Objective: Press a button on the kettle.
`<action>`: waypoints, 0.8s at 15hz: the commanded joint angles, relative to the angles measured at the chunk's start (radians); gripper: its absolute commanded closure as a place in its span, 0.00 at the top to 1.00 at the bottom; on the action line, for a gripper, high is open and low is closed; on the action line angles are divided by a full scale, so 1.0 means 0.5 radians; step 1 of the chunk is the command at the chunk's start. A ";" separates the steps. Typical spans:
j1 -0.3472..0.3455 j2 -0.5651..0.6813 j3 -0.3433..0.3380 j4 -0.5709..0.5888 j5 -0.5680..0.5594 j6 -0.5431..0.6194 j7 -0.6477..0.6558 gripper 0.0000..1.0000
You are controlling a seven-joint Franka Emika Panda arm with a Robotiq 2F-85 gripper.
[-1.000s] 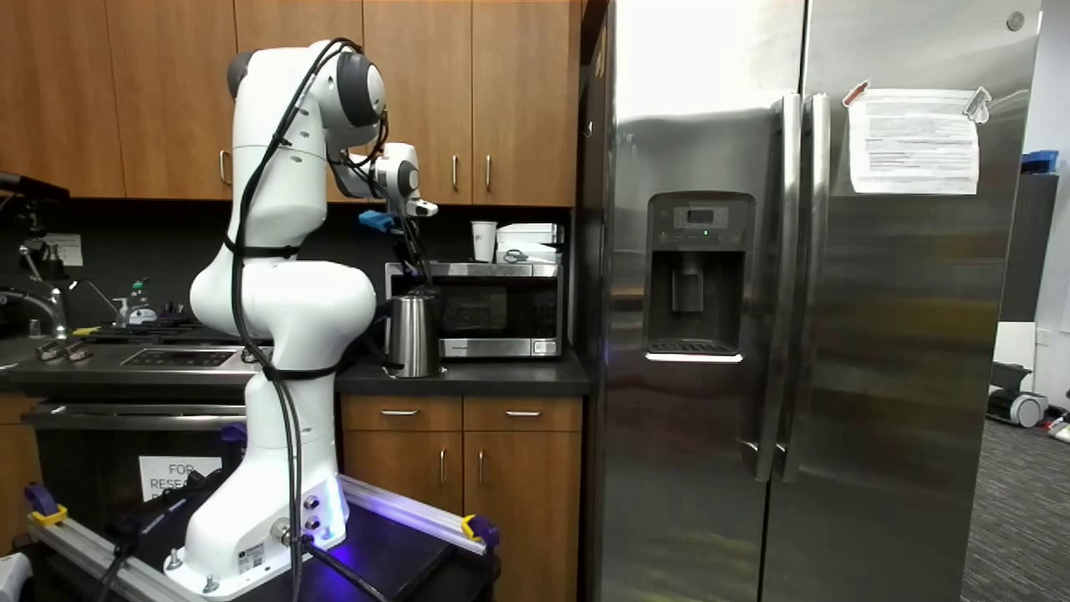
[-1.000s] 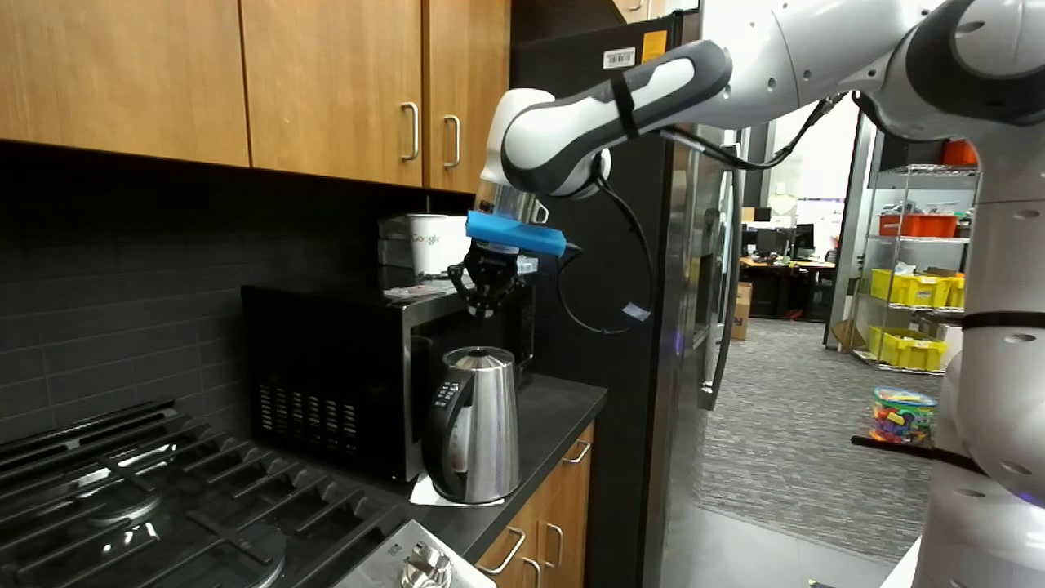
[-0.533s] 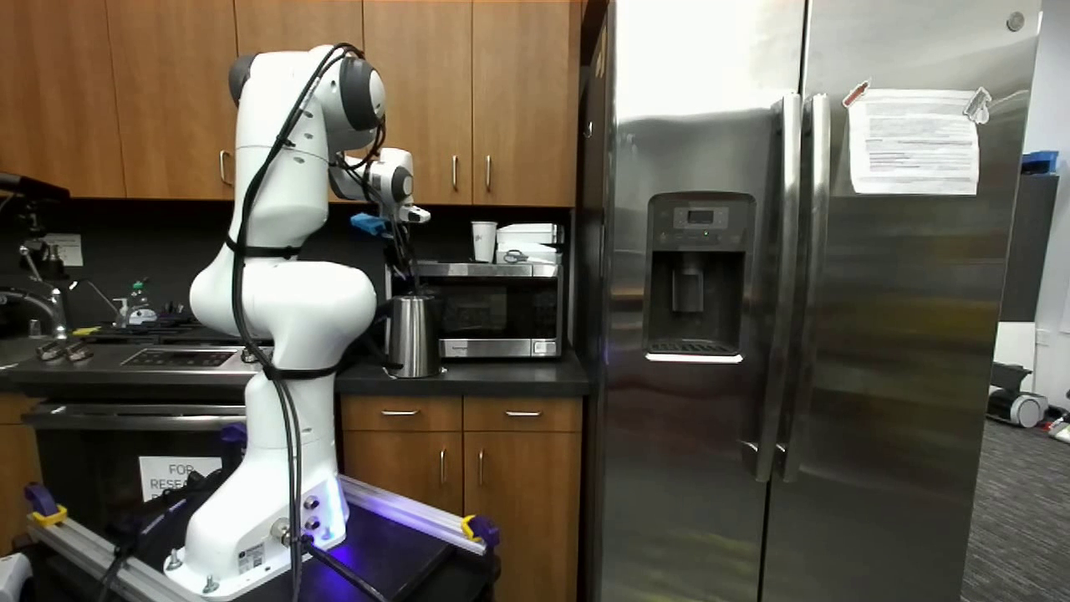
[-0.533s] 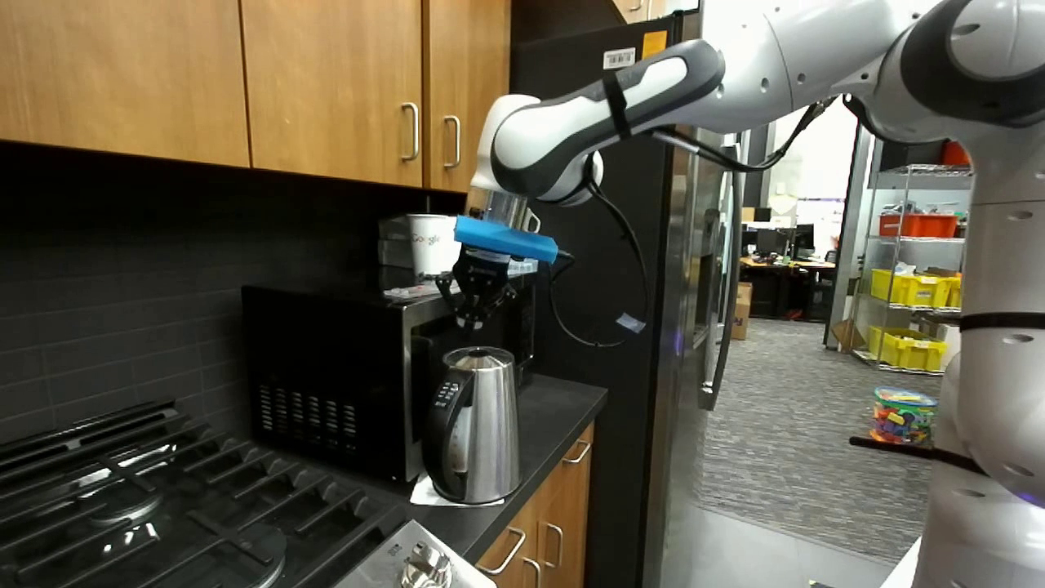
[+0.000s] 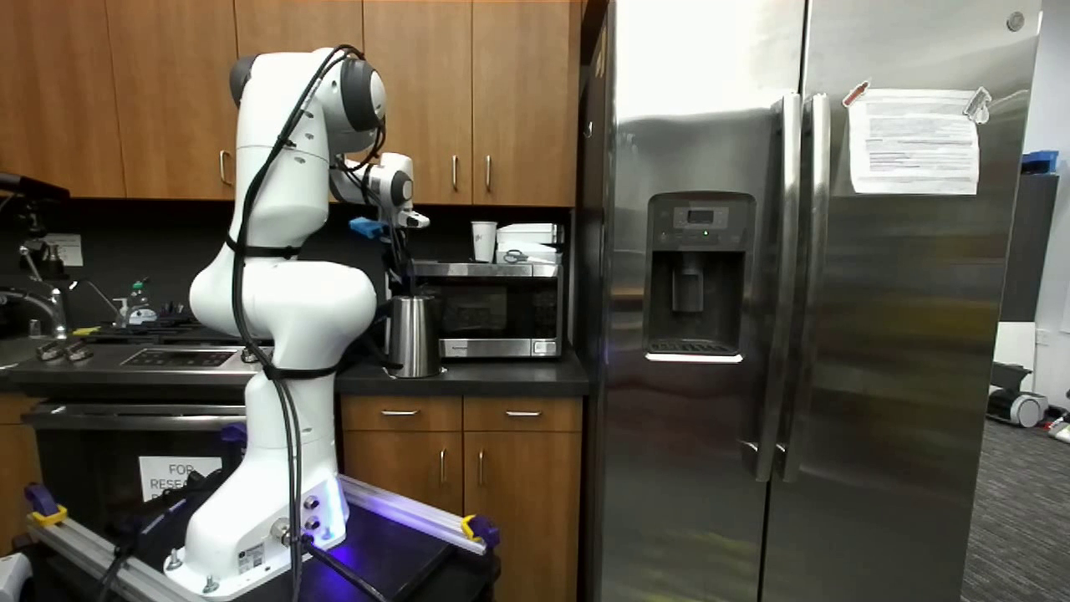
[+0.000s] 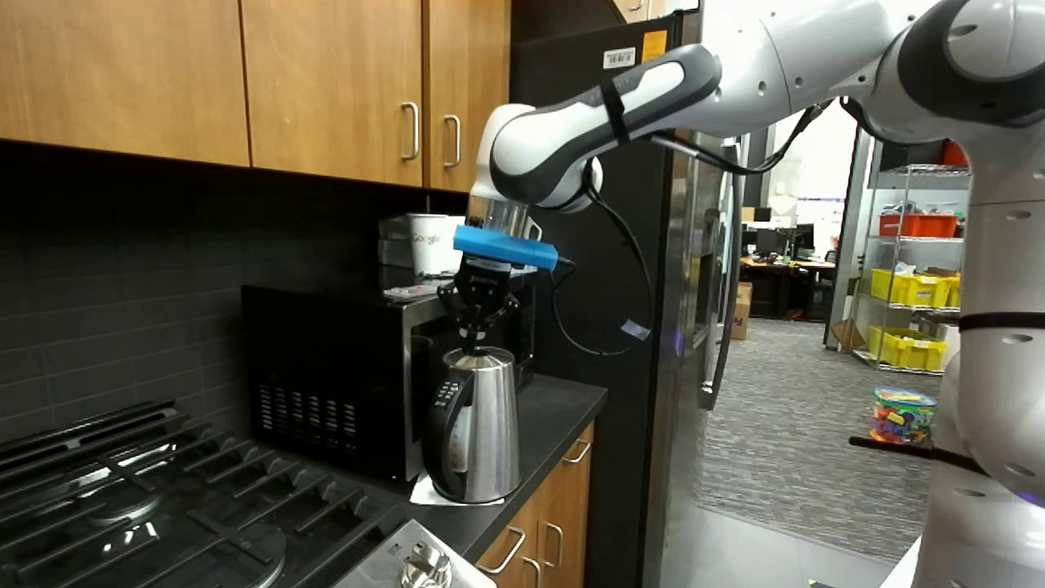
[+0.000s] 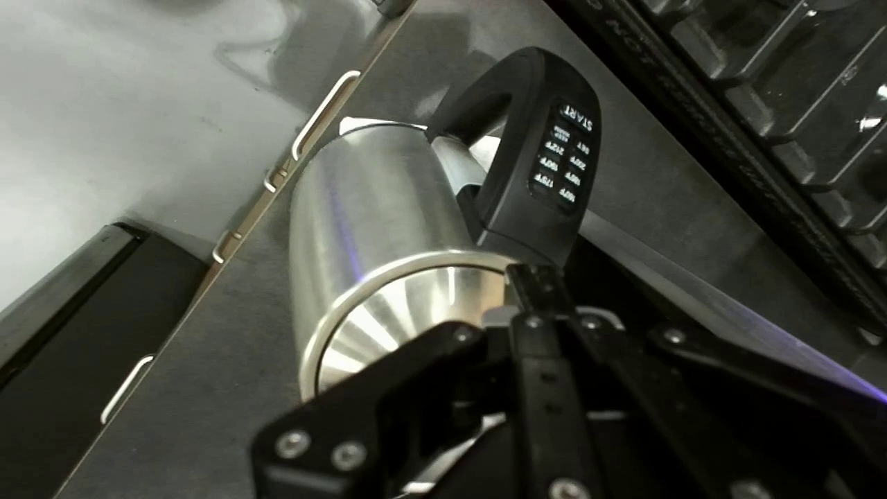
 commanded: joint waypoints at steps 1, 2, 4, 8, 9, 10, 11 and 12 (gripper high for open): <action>0.001 -0.021 -0.002 -0.025 -0.006 -0.002 0.053 0.00; 0.001 -0.021 -0.002 -0.031 -0.006 0.008 0.059 0.00; -0.002 -0.022 -0.006 -0.036 -0.015 0.016 0.064 0.00; 0.005 -0.010 0.001 -0.025 -0.010 0.004 0.051 0.00; 0.009 -0.009 0.004 -0.025 -0.017 0.003 0.056 0.00; 0.015 -0.009 0.010 -0.027 -0.018 0.005 0.063 0.00; 0.020 -0.010 0.014 -0.026 -0.023 0.002 0.071 0.00; 0.031 -0.009 0.022 -0.030 -0.028 0.008 0.084 0.00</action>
